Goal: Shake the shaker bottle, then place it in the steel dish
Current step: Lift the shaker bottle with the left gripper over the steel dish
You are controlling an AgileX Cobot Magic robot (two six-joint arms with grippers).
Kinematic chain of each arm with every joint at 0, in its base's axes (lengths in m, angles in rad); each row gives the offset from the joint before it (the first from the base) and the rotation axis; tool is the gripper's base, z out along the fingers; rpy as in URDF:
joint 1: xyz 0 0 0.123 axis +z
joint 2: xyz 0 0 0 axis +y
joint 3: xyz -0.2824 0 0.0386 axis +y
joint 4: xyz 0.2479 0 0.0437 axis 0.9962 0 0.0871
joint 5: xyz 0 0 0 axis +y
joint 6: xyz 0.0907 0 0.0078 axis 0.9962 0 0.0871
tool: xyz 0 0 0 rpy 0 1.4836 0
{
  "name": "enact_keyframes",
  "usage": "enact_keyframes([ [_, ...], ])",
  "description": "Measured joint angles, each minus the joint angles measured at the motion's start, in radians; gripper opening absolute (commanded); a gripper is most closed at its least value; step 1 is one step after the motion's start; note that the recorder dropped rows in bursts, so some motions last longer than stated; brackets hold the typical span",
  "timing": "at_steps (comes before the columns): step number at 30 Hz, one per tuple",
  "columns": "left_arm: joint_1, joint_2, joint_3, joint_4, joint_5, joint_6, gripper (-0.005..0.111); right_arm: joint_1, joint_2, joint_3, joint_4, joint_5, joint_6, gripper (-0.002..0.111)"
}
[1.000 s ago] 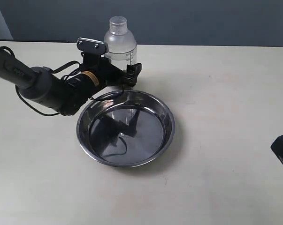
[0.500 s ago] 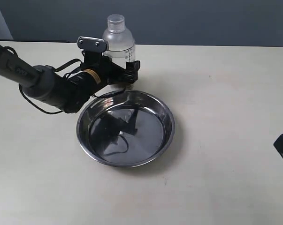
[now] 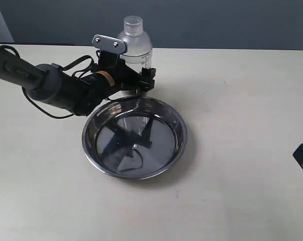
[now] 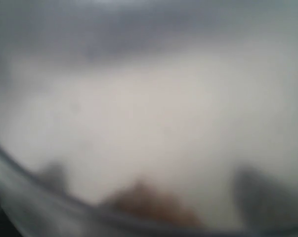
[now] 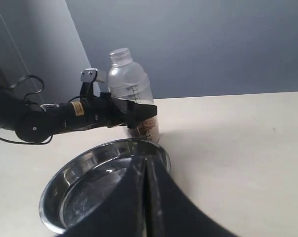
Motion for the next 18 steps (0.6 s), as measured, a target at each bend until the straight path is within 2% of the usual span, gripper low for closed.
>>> enact_keyframes([
  [3,0.000,-0.010,0.000,-0.001,0.009,-0.006,0.000,0.000,0.000,0.000,0.000,0.000,0.000,-0.001],
  [11,0.000,-0.022,0.000,-0.023,0.040,-0.069,0.000,0.000,0.000,0.000,0.000,-0.001,0.000,-0.001],
  [18,0.000,-0.094,0.002,-0.017,0.154,-0.069,0.000,0.000,0.000,0.000,0.000,-0.001,0.000,-0.001],
])
